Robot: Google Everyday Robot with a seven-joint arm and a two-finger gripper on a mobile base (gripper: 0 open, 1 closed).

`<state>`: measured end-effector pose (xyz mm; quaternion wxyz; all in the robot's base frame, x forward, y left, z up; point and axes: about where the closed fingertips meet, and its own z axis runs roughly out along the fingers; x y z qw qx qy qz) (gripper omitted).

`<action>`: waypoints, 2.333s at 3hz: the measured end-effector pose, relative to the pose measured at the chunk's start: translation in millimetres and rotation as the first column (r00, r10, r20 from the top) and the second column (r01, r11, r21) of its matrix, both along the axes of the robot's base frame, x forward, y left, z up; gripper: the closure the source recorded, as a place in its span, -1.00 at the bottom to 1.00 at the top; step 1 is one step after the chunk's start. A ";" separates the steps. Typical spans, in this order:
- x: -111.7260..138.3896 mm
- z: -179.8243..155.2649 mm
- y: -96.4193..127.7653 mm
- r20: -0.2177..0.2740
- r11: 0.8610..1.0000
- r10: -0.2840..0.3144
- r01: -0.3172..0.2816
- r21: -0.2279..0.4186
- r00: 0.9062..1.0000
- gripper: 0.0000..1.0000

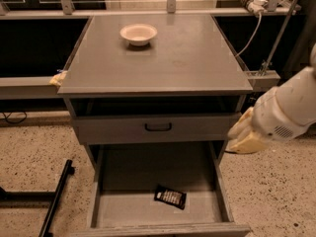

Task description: Pick rxbar chocolate from middle drawer and place on counter

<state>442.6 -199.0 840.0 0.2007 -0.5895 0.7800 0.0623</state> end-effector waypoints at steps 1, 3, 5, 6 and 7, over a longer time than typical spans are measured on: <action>6.1 -75.6 13.7 -0.045 0.992 0.001 0.004 0.125 0.999 0.76; 9.6 -85.2 15.1 -0.049 0.990 -0.001 0.008 0.138 0.999 1.00; 7.5 -221.2 38.9 -0.030 0.965 0.063 -0.053 0.258 0.998 1.00; 30.8 -282.7 80.5 0.053 0.924 0.088 -0.102 0.368 0.995 1.00; 45.3 -326.9 119.0 0.104 0.872 0.100 -0.138 0.469 0.989 1.00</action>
Offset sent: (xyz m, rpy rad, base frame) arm 0.0051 0.0115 -0.0636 0.1052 0.0375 -0.0010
